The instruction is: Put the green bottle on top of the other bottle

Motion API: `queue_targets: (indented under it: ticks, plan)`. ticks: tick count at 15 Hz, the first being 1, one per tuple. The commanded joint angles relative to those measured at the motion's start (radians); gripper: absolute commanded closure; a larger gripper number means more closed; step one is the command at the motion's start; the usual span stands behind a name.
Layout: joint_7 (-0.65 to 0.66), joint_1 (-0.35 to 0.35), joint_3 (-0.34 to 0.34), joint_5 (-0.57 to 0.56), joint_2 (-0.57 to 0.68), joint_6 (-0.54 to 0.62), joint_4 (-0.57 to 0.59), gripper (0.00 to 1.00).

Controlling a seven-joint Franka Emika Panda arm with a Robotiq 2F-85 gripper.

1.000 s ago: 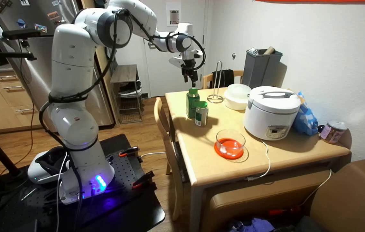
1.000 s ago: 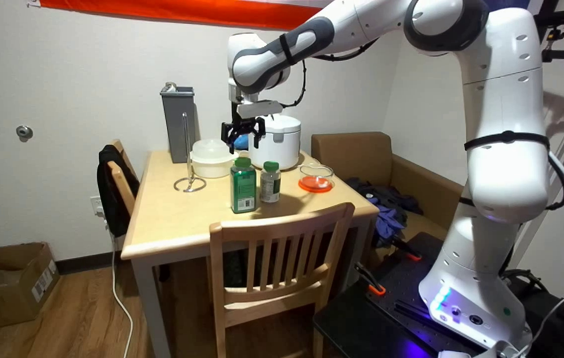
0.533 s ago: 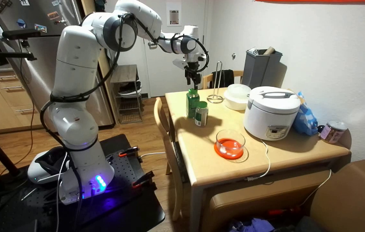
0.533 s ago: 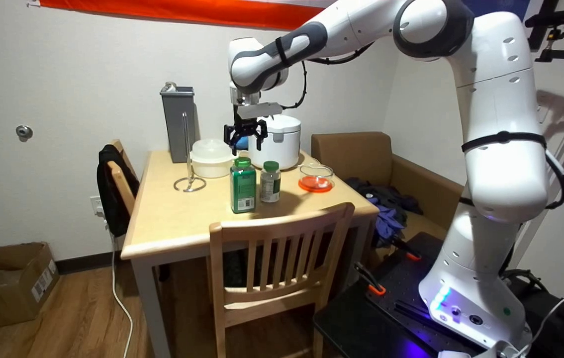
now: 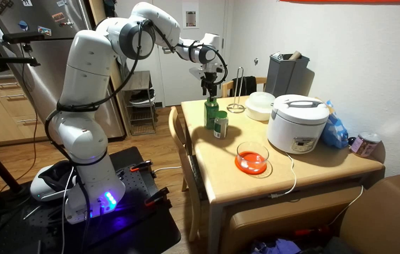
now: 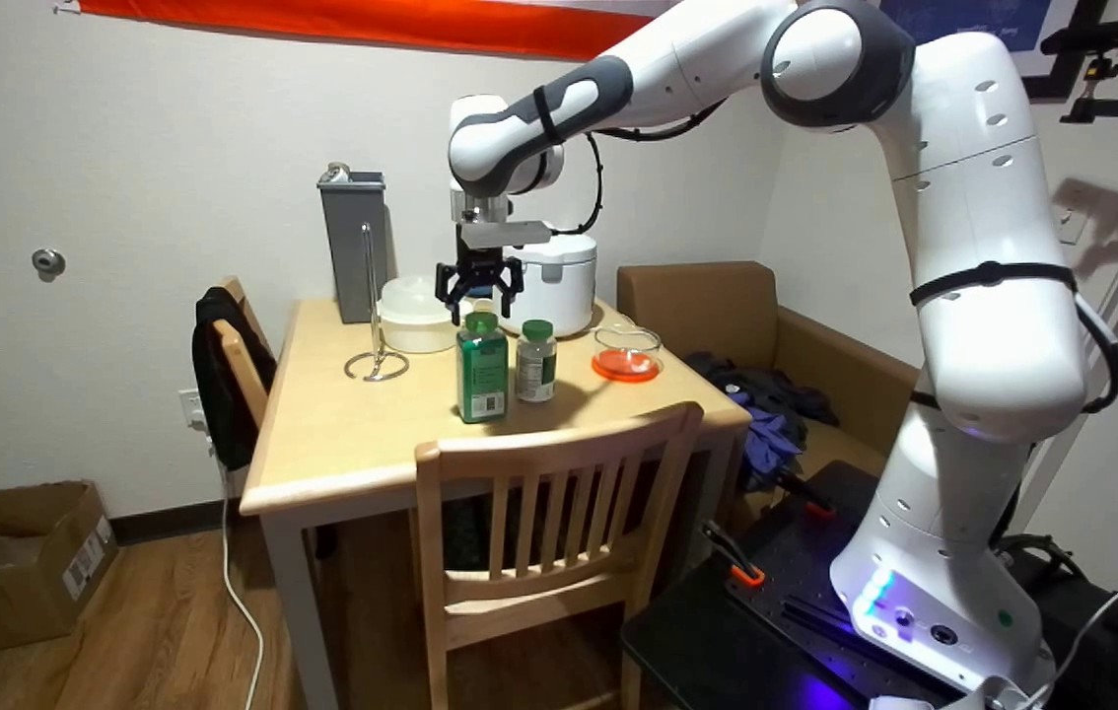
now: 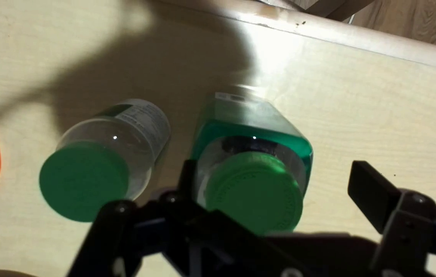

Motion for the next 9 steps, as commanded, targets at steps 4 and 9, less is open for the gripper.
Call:
queue_targets:
  ticks: [4, 9]
  plan:
    - [0.003, -0.008, -0.006, 0.030, 0.019, -0.015, 0.030, 0.00]
    - [0.004, -0.005, -0.003, 0.040, 0.052, -0.008, 0.055, 0.00]
